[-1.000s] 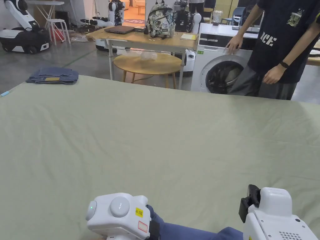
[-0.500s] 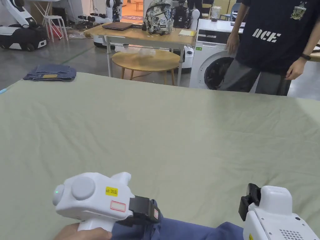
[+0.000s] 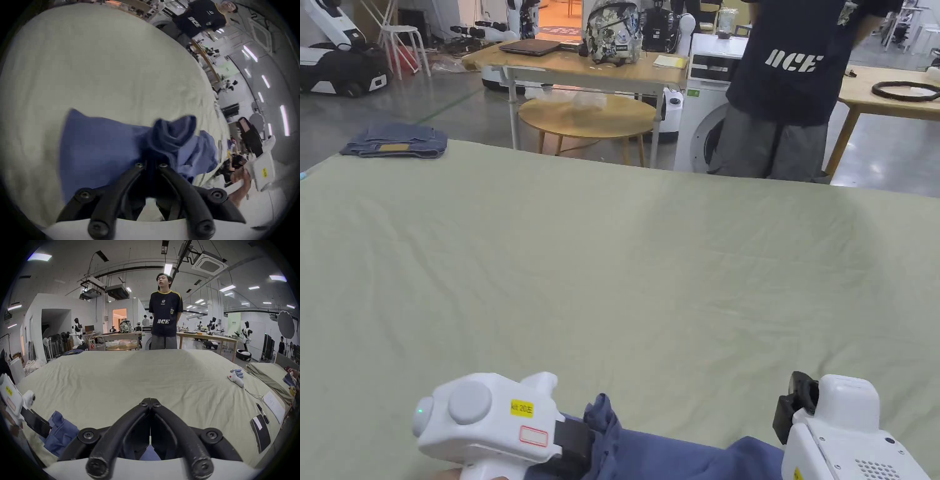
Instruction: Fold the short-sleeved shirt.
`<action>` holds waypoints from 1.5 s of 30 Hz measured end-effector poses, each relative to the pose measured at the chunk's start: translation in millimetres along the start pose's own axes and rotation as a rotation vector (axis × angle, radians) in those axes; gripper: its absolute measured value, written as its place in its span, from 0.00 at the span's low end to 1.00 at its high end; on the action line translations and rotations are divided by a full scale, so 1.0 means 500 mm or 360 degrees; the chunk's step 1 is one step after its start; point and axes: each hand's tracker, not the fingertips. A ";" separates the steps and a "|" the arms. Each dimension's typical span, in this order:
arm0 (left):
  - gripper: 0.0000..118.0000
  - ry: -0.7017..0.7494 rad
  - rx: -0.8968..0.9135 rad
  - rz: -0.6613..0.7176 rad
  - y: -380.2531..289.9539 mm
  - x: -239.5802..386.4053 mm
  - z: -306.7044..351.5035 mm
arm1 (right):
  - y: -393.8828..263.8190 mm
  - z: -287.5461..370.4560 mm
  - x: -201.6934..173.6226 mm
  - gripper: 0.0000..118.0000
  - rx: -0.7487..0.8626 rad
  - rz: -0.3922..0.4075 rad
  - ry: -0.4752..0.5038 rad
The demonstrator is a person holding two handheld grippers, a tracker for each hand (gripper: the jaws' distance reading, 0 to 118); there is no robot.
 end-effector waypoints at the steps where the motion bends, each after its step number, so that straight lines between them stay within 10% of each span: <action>1: 0.04 0.0010 -0.0001 -0.0020 -0.002 0.009 -0.015 | -0.001 0.001 0.001 0.00 -0.0003 -0.0003 -0.0002; 26: 0.04 -0.0170 0.0138 -0.0083 -0.020 0.038 0.000 | -0.002 0.010 0.022 0.00 0.0025 -0.0070 -0.0009; 36: 0.51 0.0065 0.0325 -0.0017 -0.002 -0.098 0.176 | 0.016 0.012 0.009 0.00 0.0070 -0.0052 0.0043; 45: 0.56 -0.0166 0.0191 0.0303 -0.022 -0.234 0.126 | 0.011 0.011 0.009 0.00 0.0028 -0.0063 0.0038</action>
